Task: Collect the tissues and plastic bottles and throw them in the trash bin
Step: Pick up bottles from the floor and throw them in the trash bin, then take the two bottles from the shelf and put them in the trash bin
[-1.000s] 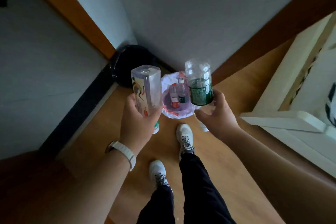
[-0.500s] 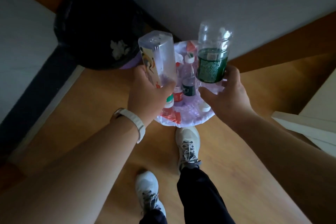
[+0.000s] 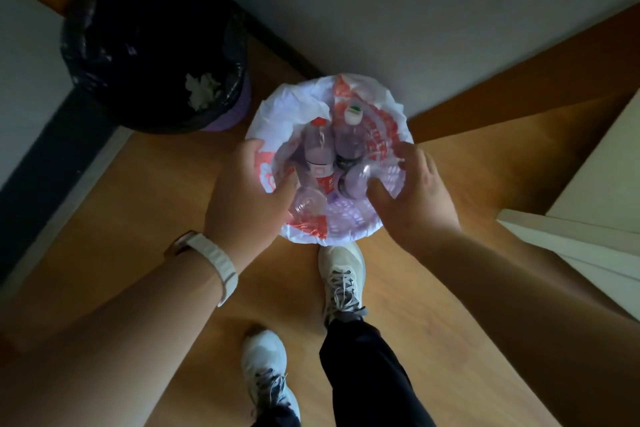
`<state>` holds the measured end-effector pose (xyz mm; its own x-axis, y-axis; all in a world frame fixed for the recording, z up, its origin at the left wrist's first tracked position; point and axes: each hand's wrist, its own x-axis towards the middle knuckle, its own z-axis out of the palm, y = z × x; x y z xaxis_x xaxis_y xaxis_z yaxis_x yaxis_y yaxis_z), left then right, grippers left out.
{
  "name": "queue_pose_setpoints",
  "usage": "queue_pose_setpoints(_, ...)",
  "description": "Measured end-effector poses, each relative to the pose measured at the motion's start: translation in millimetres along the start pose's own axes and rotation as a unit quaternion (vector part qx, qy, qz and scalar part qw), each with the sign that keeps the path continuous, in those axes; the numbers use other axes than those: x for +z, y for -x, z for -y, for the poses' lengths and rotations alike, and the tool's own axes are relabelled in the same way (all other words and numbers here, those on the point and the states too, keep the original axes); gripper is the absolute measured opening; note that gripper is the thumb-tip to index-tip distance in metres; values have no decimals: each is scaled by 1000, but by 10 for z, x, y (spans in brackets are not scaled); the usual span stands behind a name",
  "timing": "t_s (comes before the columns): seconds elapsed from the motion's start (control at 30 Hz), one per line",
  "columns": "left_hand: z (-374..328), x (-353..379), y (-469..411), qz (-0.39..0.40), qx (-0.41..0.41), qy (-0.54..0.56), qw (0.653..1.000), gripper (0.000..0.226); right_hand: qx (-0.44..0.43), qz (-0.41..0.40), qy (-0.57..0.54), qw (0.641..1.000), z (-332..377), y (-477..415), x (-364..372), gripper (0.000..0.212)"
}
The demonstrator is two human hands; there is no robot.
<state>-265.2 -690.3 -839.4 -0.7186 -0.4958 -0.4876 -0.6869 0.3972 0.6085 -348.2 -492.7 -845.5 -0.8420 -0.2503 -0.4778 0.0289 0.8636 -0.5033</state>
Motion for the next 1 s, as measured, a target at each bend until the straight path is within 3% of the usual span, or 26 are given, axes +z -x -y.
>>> queue_pose_setpoints(0.23,-544,-792,431,8,106,-84,991,56,-76,30,96,992,544,426,-682,55)
queue_pose_setpoints(0.43,-971,-1485,818,-7,248,-202,947,49,-150,32,169,974,1122,869,-1271,53)
queue_pose_setpoints(0.67,-1330,-2329,1477,-50,264,-244,932,53,-216,3,260,941,1763,1685,-1979,52)
queue_pose_setpoints(1.0,-1768,-3312,2860,-74,387,-322,861,49,-209,-80,308,925,2348,3248,-2877,49)
